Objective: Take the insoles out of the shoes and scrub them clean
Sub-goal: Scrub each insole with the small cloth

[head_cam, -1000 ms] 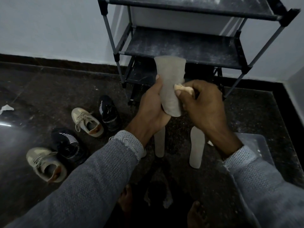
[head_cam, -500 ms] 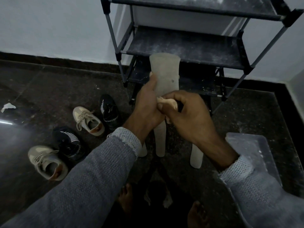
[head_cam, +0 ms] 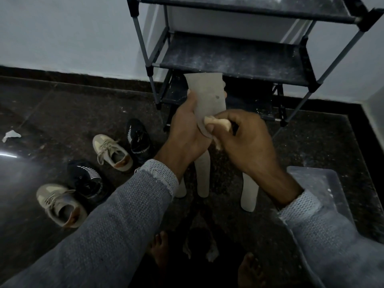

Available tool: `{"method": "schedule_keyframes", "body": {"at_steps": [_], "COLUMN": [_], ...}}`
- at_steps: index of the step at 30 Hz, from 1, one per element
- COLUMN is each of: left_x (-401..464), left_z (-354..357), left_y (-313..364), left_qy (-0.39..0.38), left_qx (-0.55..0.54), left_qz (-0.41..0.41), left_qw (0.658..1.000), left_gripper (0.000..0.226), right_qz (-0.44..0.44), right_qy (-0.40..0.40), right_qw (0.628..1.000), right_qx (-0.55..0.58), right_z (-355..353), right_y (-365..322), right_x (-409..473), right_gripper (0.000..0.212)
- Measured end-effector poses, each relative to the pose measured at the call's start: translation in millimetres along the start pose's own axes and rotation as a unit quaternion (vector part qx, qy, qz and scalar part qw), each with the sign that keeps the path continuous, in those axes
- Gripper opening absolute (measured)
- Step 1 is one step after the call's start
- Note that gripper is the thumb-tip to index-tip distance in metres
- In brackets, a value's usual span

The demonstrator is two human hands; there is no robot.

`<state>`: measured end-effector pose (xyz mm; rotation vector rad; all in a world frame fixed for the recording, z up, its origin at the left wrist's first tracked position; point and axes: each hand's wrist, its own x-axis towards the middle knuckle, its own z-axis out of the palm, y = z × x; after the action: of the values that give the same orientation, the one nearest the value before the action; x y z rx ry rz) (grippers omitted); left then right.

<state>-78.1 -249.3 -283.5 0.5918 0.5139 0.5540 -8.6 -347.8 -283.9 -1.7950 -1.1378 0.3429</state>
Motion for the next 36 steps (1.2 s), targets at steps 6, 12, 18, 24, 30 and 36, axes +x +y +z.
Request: {"method": "schedule_keyframes", "body": {"at_steps": [6, 12, 18, 24, 30, 36], "left_x": [-1, -2, -2, -4, -4, -8], "left_z": [3, 1, 4, 4, 7, 7], "left_y": [-1, -1, -4, -5, -7, -7], "left_qy": [0.007, 0.010, 0.000, 0.004, -0.003, 0.009], "left_qx": [0.018, 0.020, 0.036, 0.029, 0.039, 0.043], "left_qz": [0.001, -0.007, 0.002, -0.014, -0.008, -0.022], "left_qw": [1.000, 1.000, 0.999, 0.999, 0.999, 0.999], "left_gripper": [0.054, 0.053, 0.056, 0.054, 0.058, 0.060], "right_qz": [0.016, -0.005, 0.001, -0.018, -0.014, -0.040], "right_qy": [0.018, -0.009, 0.024, 0.016, 0.053, 0.016], "right_qw": [1.000, 1.000, 1.000, 1.000, 0.998, 0.998], "right_qx": [0.020, 0.016, 0.014, -0.016, -0.020, -0.035], "right_z": [-2, 0, -4, -2, -6, -4], "right_y": [4, -1, 7, 2, 10, 7], "right_x": [-2, -1, 2, 2, 4, 6], "right_gripper": [0.008, 0.010, 0.010, 0.007, 0.009, 0.010]}}
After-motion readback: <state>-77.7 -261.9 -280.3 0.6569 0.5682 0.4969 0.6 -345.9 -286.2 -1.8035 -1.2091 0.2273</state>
